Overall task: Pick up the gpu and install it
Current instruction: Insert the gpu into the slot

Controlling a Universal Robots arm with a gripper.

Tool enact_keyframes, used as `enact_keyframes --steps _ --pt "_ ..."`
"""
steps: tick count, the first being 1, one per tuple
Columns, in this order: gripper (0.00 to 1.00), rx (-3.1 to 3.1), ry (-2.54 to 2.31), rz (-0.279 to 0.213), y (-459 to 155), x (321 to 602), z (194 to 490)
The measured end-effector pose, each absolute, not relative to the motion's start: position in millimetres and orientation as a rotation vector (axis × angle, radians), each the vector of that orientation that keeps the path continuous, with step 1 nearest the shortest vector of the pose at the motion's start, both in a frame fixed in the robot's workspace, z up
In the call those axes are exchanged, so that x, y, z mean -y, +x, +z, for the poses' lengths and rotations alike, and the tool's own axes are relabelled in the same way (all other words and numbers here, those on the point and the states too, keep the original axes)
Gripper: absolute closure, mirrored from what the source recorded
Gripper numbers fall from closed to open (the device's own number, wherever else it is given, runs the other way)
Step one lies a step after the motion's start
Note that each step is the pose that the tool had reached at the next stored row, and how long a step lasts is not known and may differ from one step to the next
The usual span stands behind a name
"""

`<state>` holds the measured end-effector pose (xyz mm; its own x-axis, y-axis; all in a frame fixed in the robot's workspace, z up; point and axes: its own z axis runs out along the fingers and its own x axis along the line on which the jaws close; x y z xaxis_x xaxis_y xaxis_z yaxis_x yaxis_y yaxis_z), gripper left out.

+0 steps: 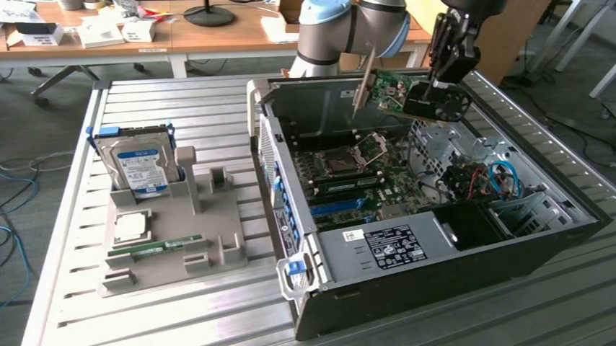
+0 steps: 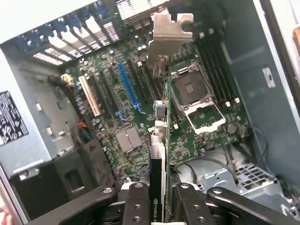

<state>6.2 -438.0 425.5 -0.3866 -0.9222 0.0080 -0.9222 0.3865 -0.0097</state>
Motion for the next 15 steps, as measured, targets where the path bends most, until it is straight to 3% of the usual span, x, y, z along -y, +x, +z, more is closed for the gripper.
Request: enact_keyframes --steps 15 --pt "0.74 2.394 2.035 0.02 6.2 437.9 425.0"
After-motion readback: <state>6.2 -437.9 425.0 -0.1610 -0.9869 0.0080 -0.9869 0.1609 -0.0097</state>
